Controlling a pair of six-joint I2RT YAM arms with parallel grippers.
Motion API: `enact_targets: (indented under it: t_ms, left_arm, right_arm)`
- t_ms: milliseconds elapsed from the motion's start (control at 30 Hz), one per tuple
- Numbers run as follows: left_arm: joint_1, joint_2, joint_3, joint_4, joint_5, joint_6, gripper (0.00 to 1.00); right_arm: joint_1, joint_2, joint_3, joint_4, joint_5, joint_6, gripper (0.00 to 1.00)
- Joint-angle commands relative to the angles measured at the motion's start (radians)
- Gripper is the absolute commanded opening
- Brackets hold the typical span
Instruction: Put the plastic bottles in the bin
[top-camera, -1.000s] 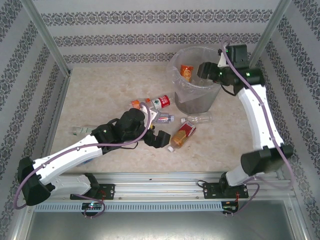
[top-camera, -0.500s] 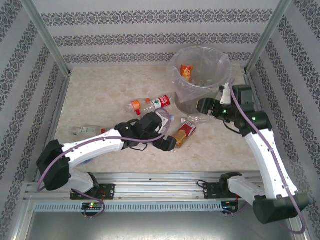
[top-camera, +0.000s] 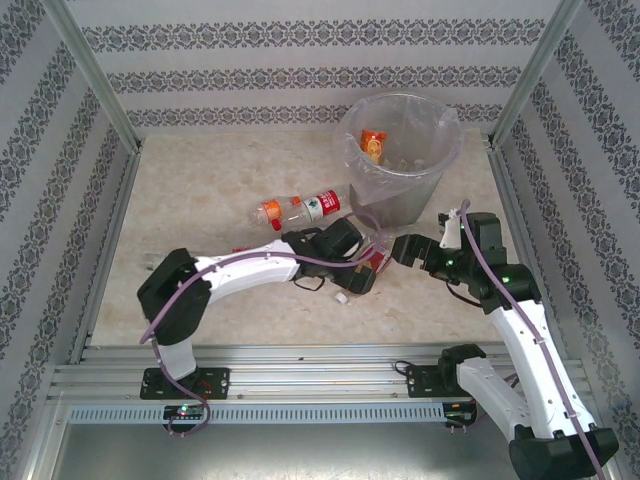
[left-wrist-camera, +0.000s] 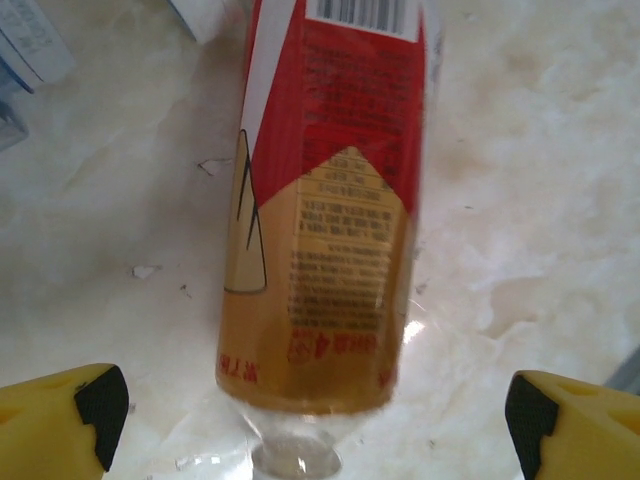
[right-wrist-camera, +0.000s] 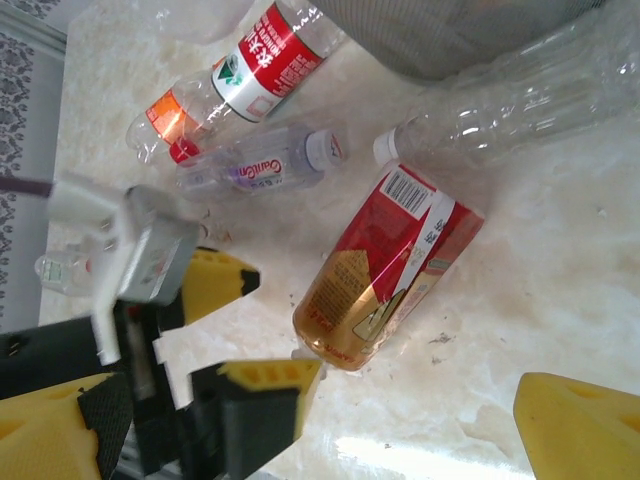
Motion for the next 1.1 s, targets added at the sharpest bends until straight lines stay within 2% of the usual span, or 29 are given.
enact_targets:
  t_ms: [0, 433, 567, 633, 733, 867, 1067]
  left_arm:
    - [-0.015, 0.055, 0.056, -0.071, -0.034, 0.011, 0.93]
    - [-0.035, 0.191, 0.12, -0.088, -0.005, 0.017, 0.83]
    - [-0.038, 0.206, 0.125, -0.079, 0.002, 0.017, 0.79]
    - [-0.038, 0.207, 0.122, -0.076, 0.007, 0.017, 0.73]
    - [-0.038, 0.187, 0.104, -0.052, 0.009, 0.011, 0.63]
    - [-0.037, 0.122, 0.055, -0.005, 0.028, -0.008, 0.57]
    - [-0.029, -0.027, -0.078, 0.132, 0.144, -0.057, 0.56]
  right_arm:
    - [0.005, -0.018, -0.014, 0.012, -0.019, 0.027, 0.98]
    - [-0.024, -0.041, -0.009, -0.03, 0.032, 0.023, 0.97]
    - [-0.03, -0.051, -0.028, -0.032, 0.023, 0.023, 0.95]
    - [-0.032, -0.058, -0.039, -0.032, 0.022, 0.025, 0.95]
    - [-0.034, -0.065, -0.062, -0.034, 0.026, 0.033, 0.93]
    - [-0.035, -0.076, -0.111, -0.003, -0.014, 0.06, 0.92]
    - [-0.034, -0.073, -0.187, 0.09, -0.088, 0.131, 0.9]
